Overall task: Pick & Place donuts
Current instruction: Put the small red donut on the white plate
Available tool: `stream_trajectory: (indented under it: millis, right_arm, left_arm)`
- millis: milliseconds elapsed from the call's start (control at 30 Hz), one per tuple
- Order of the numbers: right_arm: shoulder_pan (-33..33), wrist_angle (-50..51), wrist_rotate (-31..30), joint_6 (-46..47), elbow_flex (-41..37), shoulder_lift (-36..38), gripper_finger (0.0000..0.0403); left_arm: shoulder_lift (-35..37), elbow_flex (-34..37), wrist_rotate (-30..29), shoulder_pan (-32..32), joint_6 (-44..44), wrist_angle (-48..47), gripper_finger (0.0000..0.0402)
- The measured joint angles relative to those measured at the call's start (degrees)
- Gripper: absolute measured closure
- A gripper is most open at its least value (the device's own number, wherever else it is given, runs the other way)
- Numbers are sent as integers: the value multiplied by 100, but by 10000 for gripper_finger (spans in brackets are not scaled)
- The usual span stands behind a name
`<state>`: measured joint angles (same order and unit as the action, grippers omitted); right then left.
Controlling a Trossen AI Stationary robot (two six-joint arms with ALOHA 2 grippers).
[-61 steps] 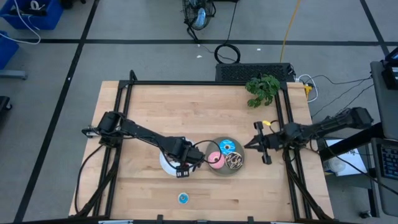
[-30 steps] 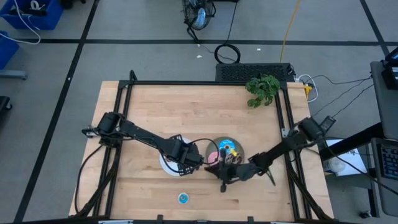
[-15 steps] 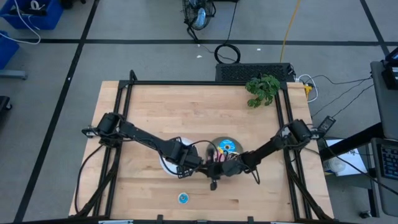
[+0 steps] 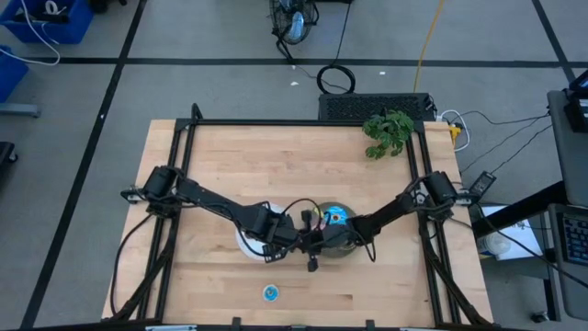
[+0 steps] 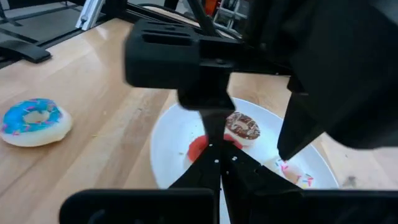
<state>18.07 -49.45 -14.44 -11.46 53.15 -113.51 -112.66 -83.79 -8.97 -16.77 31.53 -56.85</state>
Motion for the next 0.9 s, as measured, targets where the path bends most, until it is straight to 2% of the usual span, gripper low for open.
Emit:
stream_trajectory:
  millis: [100, 400, 600, 900]
  right_arm:
    - [-87, 1, 267, 41, 0, 0, 403]
    - [-162, 179, 260, 20, 0, 4, 403]
    - [-162, 225, 263, -5, -2, 4, 403]
    - [-164, 327, 401, 14, -7, 4, 403]
  left_arm:
    - [0, -44, 53, 77, -199, 12, 103]
    - [-2, -532, 208, 177, -537, -42, 103]
    - [-2, -539, 202, 177, -457, -51, 103]
    - [-2, -442, -198, 172, -387, -17, 103]
